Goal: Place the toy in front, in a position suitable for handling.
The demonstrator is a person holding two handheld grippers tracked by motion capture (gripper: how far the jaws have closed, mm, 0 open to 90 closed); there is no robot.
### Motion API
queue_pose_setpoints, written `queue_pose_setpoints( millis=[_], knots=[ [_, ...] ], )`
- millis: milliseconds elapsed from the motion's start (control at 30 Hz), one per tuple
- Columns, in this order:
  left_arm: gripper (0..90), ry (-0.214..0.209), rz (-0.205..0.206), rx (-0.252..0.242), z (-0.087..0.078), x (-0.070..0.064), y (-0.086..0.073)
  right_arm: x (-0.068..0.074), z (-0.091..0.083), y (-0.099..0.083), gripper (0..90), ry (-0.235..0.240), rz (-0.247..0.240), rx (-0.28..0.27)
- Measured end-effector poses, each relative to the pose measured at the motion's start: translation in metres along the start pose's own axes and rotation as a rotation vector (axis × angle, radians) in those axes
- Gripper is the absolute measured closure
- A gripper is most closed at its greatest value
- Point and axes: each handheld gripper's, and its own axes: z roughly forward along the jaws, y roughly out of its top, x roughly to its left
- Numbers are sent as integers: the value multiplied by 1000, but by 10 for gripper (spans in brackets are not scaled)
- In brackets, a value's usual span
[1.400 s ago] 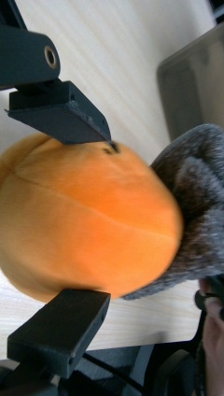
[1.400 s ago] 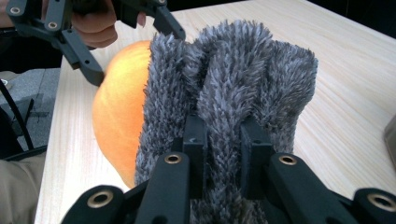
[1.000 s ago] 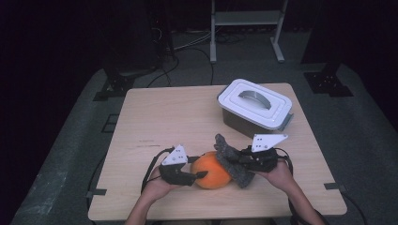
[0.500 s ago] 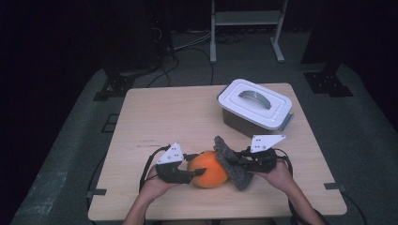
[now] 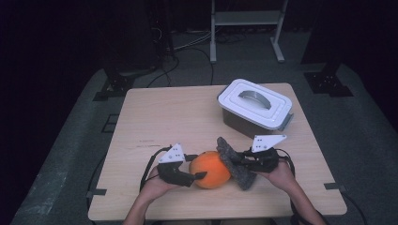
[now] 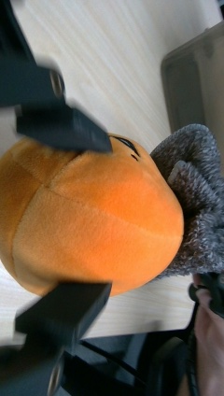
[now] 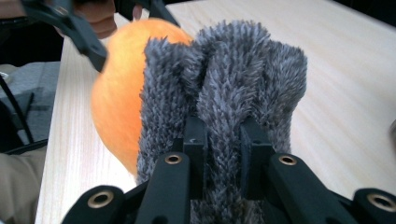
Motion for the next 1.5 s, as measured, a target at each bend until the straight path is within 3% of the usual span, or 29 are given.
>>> queue_pose_setpoints(
  millis=[167,233,400,467,567,600,767,933,1067,1133,1267,1400,1500],
  knots=[
    [438,20,14,-14,-3,-4,7,13,-5,16,755,21,-41,-83],
    [444,24,20,-25,-7,-4,10,15,-3,18,754,20,-56,-73],
    [447,42,25,-37,-16,-4,14,8,9,6,754,14,-25,6],
    [446,43,25,-40,-15,-5,14,11,8,10,754,18,-30,-17],
    [441,38,32,-39,-12,-7,16,17,4,20,754,48,-42,-96],
    [438,36,37,-38,-11,-7,16,18,4,22,754,49,-49,-95],
    [351,24,35,-44,-8,-8,15,14,13,11,755,56,-29,-48],
    [175,24,2,-31,-7,-1,11,8,11,5,755,39,-13,-37],
    [164,-12,-37,-28,-2,5,2,3,10,1,754,36,7,-35],
    [216,-21,-31,-33,-2,5,2,2,10,0,754,32,9,-32],
    [380,2,-8,-35,-5,1,3,3,7,3,755,16,3,-29],
    [428,21,26,-38,-6,-5,9,11,-2,16,755,32,-20,-122],
    [440,33,35,-45,-9,-5,12,14,1,19,755,36,-38,-108]
  ],
)
